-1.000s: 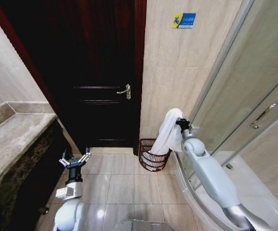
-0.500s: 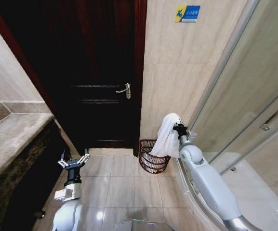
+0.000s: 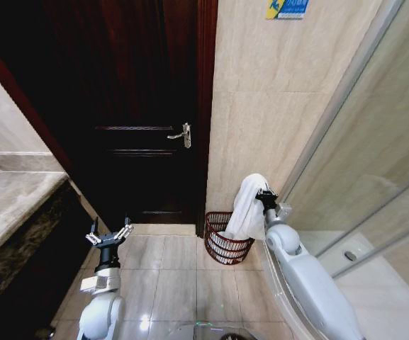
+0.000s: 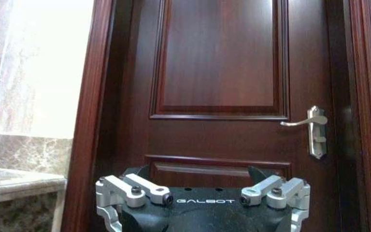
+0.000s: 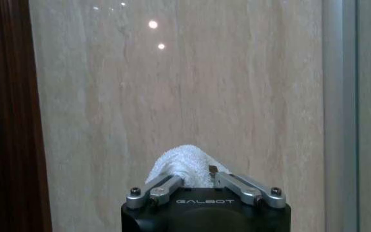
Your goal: Discard the used towel into the hamper.
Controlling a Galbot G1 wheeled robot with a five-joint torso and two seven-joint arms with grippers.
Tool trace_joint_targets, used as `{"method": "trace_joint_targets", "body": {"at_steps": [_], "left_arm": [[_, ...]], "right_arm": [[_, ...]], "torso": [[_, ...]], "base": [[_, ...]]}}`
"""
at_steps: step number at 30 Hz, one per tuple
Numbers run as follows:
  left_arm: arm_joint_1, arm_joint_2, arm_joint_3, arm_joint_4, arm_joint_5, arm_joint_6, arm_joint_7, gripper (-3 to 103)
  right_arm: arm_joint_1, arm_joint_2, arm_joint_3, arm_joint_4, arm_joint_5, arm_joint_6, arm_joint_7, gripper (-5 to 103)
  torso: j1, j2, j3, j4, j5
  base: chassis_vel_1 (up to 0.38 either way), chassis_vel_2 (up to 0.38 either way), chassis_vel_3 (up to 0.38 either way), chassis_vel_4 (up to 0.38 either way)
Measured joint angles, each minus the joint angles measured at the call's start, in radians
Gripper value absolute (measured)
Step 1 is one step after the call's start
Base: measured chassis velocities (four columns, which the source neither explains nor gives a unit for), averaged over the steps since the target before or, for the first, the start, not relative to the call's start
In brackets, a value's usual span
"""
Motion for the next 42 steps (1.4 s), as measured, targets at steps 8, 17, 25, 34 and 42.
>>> {"method": "trace_joint_targets", "body": {"at_steps": [8, 17, 25, 34, 42], "left_arm": [[-0.005, -0.006, 0.003, 0.002, 0.002, 0.001, 0.0, 100], [-0.013, -0.016, 0.008, 0.002, 0.007, -0.006, -0.004, 100], [-0.005, -0.026, 0.011, -0.011, 0.01, 0.012, 0.009, 100], [0.003, -0.034, 0.017, -0.022, 0.011, 0.03, 0.021, 100], [0.009, -0.027, 0.019, -0.008, 0.011, 0.02, 0.021, 100]], "right_arm": [[-0.034, 0.014, 0.005, 0.021, -0.018, 0.011, 0.015, 5], [-0.094, 0.029, 0.015, 0.078, -0.023, -0.035, 0.051, 5], [-0.169, 0.045, 0.05, 0.114, -0.038, -0.037, 0.055, 5], [-0.184, 0.06, 0.071, 0.098, -0.047, -0.01, 0.038, 5], [-0.201, 0.084, 0.078, 0.089, -0.085, 0.015, 0.034, 5]], "torso": [[-0.015, -0.035, -0.019, 0.0003, -0.0002], [-0.031, -0.07, -0.038, 0.0003, 0.0001], [-0.032, -0.071, -0.039, 0.0001, 0.0001], [-0.03, -0.067, -0.036, 0.0002, 0.0], [-0.03, -0.066, -0.036, 0.0001, 0.0]], "base": [[-0.102, 0.104, 0.1, -0.101], [-0.085, 0.083, 0.077, -0.083], [-0.027, 0.025, 0.017, -0.028], [0.0, 0.0, 0.0, 0.0], [0.0, 0.0, 0.0, 0.0]]}}
